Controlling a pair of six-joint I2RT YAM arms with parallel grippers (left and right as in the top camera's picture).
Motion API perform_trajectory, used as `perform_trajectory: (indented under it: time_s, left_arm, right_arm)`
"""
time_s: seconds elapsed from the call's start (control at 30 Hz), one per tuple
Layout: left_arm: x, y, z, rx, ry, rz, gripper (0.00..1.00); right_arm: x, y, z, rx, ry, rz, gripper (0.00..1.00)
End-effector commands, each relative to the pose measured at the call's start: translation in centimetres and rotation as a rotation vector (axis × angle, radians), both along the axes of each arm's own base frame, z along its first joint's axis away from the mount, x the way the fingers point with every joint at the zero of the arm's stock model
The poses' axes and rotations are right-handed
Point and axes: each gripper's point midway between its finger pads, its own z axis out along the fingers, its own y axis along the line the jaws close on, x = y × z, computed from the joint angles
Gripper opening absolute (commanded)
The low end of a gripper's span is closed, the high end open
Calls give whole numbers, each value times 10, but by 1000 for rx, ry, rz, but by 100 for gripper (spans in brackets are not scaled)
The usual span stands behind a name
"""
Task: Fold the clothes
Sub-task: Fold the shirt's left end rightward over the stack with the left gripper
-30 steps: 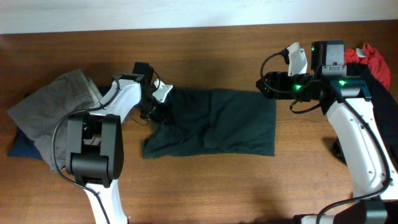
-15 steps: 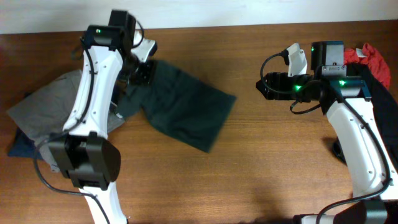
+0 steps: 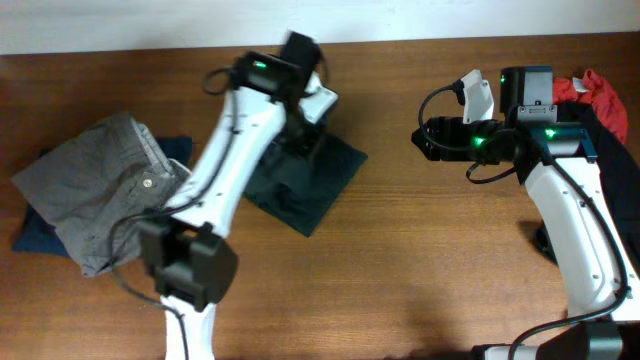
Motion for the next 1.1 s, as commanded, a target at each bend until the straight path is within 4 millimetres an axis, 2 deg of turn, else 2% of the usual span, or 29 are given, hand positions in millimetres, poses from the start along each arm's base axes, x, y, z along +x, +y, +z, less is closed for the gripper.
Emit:
perform_trajectory:
  time_s: [0.0,0.07,0.17,0.23,0.43,0.47,0.53,0.6,0.7,0.77,0.97,1.07]
  left_arm:
    - [-5,-7,-28,85,35,-30,25]
    - [-7,-9,-31,110,28,-43,51]
    - [-6,-10,-27,127,9,-50,72]
    - [-5,-10,-19,121,-1,-48,76]
    - [17,7,26,72,-83,28,82]
    - [22,11,31,66,-95,42,82]
    - [30,23,35,57,-108,89,81]
    - [37,37,36,50,-102,147,76]
    - [46,62,35,36,-87,240,77]
    - [50,74,35,1,-70,278,77]
    - [54,101,38,-136,8,384,81]
    - [50,119,39,-167,52,432,81]
  right_arm:
    - [0,-2,1,-9,-7,2,71]
    - [0,-2,0,-10,-4,1,71]
    - [0,-3,0,-15,-3,-2,72]
    - [0,-3,0,-16,-1,-3,72]
    - [-6,-1,-4,-15,28,3,71]
    - [-7,0,-6,-15,36,7,70]
    - [-9,8,-8,-7,48,29,61]
    - [-12,23,-11,4,57,71,60]
    - [-17,58,-18,-35,18,232,74]
    - [-16,80,-28,-70,4,295,76]
    - [4,144,-77,-182,-49,407,76]
    - [18,161,-102,-234,-65,389,75]
